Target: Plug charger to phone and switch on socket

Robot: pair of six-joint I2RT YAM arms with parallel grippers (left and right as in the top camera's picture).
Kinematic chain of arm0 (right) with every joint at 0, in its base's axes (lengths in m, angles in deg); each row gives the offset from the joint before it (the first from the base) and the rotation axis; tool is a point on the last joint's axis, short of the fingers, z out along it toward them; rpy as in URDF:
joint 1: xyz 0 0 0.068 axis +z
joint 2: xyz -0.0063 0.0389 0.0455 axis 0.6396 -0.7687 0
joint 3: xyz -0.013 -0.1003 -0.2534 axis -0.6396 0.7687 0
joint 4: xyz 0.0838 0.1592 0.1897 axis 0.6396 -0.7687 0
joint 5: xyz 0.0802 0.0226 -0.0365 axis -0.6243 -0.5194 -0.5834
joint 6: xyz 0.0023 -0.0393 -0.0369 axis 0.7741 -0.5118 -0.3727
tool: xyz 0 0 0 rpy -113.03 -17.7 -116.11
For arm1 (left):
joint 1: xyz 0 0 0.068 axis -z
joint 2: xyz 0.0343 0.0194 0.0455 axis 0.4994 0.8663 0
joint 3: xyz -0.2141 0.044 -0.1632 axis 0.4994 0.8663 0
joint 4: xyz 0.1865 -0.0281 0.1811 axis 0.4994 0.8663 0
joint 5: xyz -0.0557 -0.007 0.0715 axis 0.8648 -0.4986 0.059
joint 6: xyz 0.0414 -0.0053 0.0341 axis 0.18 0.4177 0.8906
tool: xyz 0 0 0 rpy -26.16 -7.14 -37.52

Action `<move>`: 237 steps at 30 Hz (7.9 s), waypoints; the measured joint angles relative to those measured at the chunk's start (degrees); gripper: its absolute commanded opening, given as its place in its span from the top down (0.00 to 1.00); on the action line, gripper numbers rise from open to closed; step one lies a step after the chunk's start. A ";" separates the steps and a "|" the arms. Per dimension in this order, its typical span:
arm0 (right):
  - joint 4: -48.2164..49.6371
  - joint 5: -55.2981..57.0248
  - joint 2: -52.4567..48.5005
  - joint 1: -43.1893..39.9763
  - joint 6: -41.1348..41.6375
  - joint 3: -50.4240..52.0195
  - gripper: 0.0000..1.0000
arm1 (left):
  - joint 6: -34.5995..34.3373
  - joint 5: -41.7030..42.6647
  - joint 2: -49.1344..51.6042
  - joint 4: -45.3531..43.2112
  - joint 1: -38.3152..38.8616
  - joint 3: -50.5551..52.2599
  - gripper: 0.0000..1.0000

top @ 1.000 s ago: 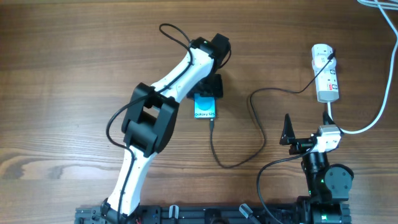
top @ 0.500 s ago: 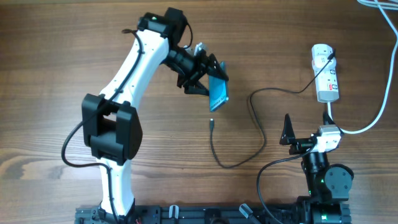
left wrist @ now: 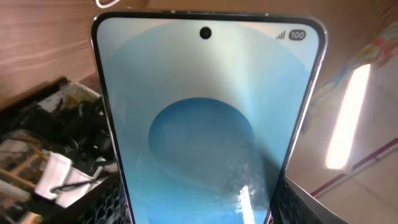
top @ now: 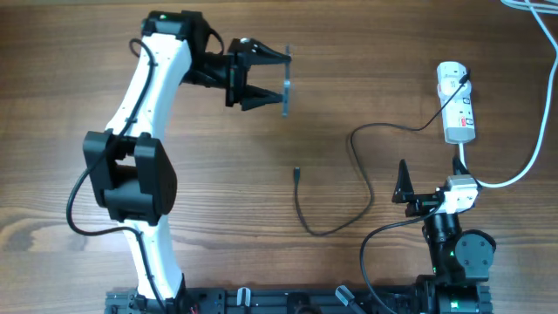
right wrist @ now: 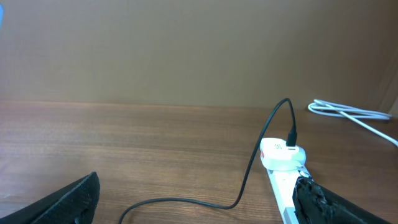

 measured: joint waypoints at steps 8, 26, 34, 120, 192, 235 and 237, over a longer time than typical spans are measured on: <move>0.00 0.02 0.00 0.00 0.00 0.00 0.00 | -0.02 0.04 0.00 0.90 -3.48 0.00 0.38; 0.00 0.02 0.00 0.00 0.00 0.00 0.00 | -0.02 0.15 -0.74 4.59 -3.45 0.00 0.39; 0.00 0.02 0.00 0.00 0.00 0.00 0.00 | -0.02 0.24 -0.76 4.72 -3.45 0.00 0.38; -62.93 24.06 -92.50 54.38 28.00 -109.70 0.06 | 0.00 0.85 -0.87 4.90 -3.45 0.07 0.42; -58.16 35.76 -99.89 52.39 98.75 -109.70 0.96 | -2.69 1.97 -1.20 1.73 -3.56 0.04 0.42; -69.20 32.04 -99.16 51.63 98.16 -110.18 0.00 | -5.46 -0.33 -1.31 1.86 -3.23 0.09 0.96; -71.34 32.20 -98.77 50.42 90.33 -110.51 0.00 | -5.35 -1.40 -1.31 1.81 -3.02 0.09 0.96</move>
